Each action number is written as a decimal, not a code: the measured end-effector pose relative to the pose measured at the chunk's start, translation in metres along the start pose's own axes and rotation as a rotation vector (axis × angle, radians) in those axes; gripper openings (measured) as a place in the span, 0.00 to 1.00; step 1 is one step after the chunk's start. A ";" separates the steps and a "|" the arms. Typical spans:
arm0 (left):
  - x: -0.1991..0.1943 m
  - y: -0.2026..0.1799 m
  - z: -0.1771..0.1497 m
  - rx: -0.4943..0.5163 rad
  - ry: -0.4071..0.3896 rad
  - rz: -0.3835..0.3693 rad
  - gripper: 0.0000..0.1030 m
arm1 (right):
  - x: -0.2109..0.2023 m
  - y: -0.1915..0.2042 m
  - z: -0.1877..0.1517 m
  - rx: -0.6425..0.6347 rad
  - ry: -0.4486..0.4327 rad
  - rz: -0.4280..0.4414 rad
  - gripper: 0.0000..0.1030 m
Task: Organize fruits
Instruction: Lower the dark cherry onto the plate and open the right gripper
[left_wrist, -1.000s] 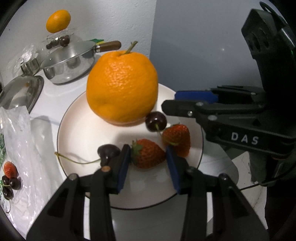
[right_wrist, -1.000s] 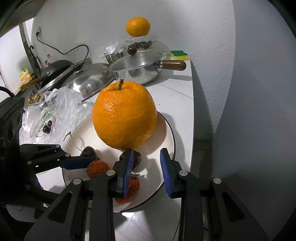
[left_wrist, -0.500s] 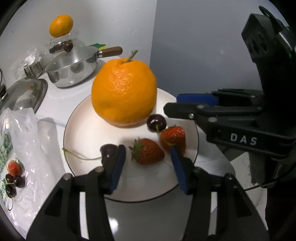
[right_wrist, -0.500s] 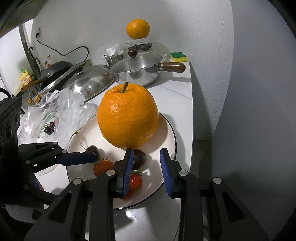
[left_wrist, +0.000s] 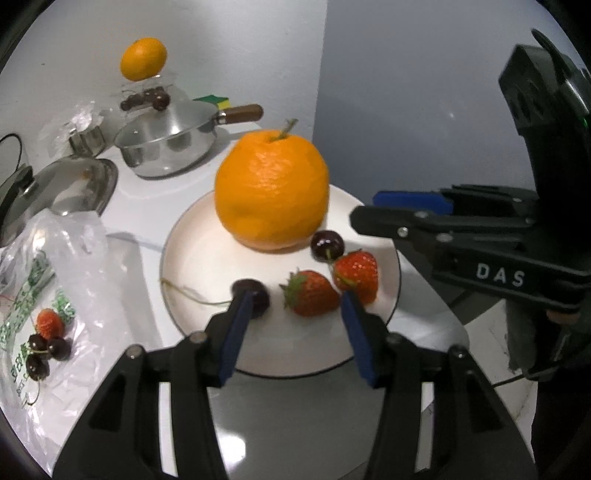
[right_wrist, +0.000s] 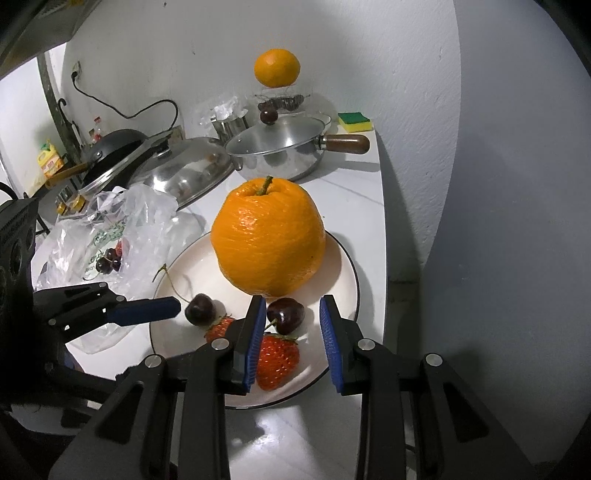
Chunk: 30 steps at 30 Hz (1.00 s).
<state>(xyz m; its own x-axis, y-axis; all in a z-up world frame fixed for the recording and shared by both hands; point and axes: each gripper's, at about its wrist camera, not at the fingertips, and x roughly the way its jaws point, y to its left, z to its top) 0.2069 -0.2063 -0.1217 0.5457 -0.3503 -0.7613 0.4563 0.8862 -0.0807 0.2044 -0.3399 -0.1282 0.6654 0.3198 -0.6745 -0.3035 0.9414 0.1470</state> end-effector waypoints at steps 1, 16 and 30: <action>-0.002 0.002 -0.001 -0.003 -0.004 0.002 0.51 | -0.002 0.001 0.000 -0.001 -0.003 0.000 0.31; -0.041 0.025 -0.008 -0.055 -0.084 0.034 0.74 | -0.020 0.023 0.002 -0.005 -0.031 -0.025 0.43; -0.070 0.049 -0.023 -0.087 -0.109 0.064 0.74 | -0.027 0.056 0.006 -0.034 -0.042 -0.020 0.43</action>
<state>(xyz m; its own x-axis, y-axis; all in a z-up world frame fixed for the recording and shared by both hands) 0.1749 -0.1313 -0.0871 0.6470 -0.3185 -0.6928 0.3576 0.9292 -0.0932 0.1735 -0.2953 -0.0979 0.6997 0.3055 -0.6458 -0.3124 0.9438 0.1080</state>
